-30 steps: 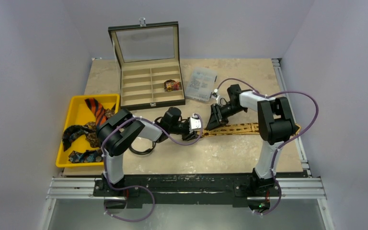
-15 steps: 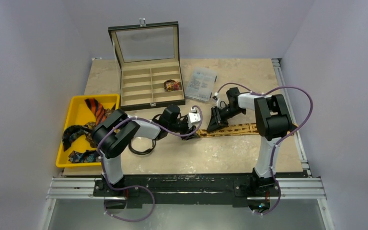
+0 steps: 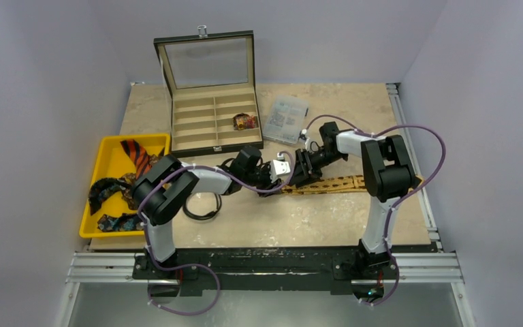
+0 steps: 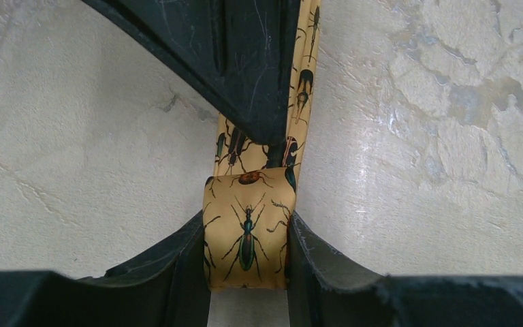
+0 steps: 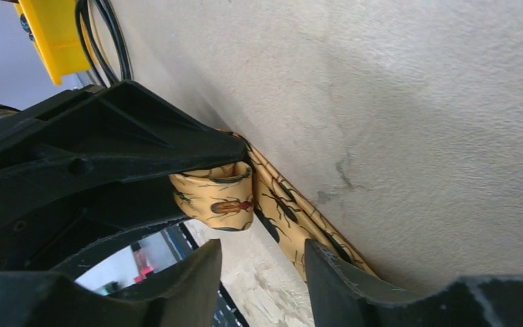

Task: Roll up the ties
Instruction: Roll the tie at the center of the board.

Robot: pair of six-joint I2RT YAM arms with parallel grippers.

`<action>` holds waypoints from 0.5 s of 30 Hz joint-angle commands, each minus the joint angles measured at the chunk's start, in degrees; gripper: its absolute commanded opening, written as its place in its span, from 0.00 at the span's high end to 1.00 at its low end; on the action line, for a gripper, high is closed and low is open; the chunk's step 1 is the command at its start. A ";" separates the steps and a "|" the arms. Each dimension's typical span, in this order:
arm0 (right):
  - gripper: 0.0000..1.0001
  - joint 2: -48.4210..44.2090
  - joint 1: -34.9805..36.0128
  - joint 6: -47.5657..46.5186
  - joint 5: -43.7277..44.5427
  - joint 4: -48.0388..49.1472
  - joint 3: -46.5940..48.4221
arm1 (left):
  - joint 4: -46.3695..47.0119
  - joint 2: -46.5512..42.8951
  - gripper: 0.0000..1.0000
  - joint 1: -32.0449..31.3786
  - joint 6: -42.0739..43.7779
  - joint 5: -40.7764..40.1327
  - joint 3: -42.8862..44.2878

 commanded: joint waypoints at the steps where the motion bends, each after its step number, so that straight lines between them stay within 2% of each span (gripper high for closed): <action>1: 0.49 -4.81 1.22 0.37 2.71 4.75 -1.32 | -9.64 2.73 0.69 -0.45 3.80 -6.79 -0.77; 5: 0.51 -6.26 3.05 6.87 -0.90 8.88 -2.38 | -10.31 2.99 0.69 -1.05 3.94 -7.06 -0.39; 12: 0.54 -1.65 5.34 9.46 -0.55 11.52 -1.98 | -10.73 3.05 0.69 -1.42 4.47 -6.81 -0.05; 15: 0.62 -0.71 5.34 8.49 -0.24 11.35 -1.65 | -11.05 3.19 0.69 -1.44 4.60 -6.95 0.25</action>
